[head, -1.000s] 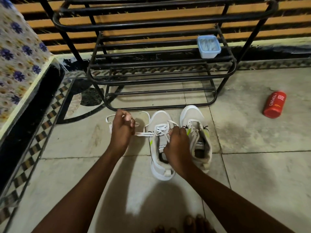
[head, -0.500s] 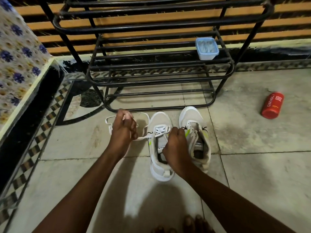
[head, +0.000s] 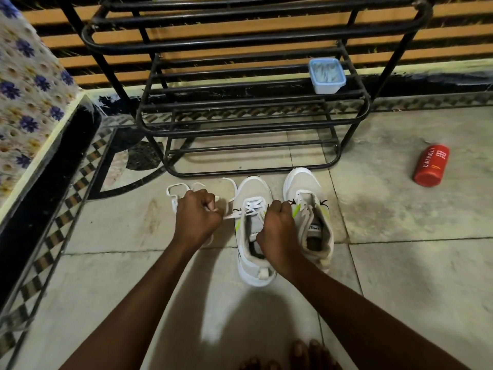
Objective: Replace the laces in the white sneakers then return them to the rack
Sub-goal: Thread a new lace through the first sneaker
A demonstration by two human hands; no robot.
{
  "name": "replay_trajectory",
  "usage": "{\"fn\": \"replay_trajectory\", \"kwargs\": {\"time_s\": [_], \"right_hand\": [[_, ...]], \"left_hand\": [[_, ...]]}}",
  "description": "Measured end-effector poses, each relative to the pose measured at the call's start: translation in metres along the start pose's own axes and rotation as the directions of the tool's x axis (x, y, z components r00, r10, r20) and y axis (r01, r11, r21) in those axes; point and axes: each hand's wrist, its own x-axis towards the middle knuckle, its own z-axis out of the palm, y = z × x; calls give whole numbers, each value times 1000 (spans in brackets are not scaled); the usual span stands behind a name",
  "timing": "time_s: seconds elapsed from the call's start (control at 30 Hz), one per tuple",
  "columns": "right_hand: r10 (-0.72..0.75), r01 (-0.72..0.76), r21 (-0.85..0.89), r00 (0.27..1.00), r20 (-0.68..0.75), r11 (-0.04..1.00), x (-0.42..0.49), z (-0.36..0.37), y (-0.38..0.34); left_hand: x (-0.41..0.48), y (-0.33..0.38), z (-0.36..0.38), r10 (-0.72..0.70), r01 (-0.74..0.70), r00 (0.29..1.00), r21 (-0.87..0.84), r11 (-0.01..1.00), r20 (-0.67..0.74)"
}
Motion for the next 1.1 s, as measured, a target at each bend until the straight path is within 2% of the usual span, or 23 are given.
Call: {"fn": "replay_trajectory", "kwargs": {"time_s": [0.07,0.13,0.23,0.27,0.37,0.47,0.6,0.7,0.8,0.9,1.0,1.03,1.1], "right_hand": [[-9,8,-25,1000,-7,1000,0,-1,0],[-32,31,-46,999,-15,998,-2,-1,-1],[-30,30,4,999,-38,1000,-4,-4,-2],[-43,44,20,997,-58,999,-3,-4,-2],[-132,134,5,984,-116,991,-1,-6,-2],[-163,162,-19,982,-91,987,4,-9,0],[-187,184,-37,976,-112,982,5,-11,-4],[-189,185,-45,975,-120,982,4,-11,-6],[-171,169,-34,982,-84,985,4,-8,-3],[-141,140,-14,983,-116,990,6,-6,6],[-196,221,125,963,-185,967,8,-14,2],[-226,258,184,958,-177,948,12,-20,-4],[-254,263,318,965,-70,911,22,-32,-15]], "left_hand": [[-3,-1,5,47,-51,998,144,988,31],[-5,-3,9,34,-47,994,124,991,99],[-11,-8,16,39,-68,958,94,993,285],[-12,-10,19,43,-73,953,92,993,299],[-8,-12,20,32,-46,969,54,997,246],[-7,-9,18,49,-37,982,-68,997,184],[-10,-4,16,82,-84,996,113,990,19],[-13,1,16,53,-53,999,9,999,14],[-12,8,7,-13,25,998,-204,979,60],[-9,19,-11,49,-17,994,-297,955,100],[-9,35,-24,125,-77,985,-338,938,122],[-9,42,-27,146,-92,981,-357,929,128],[-10,54,-31,178,-117,977,-397,910,119]]}}
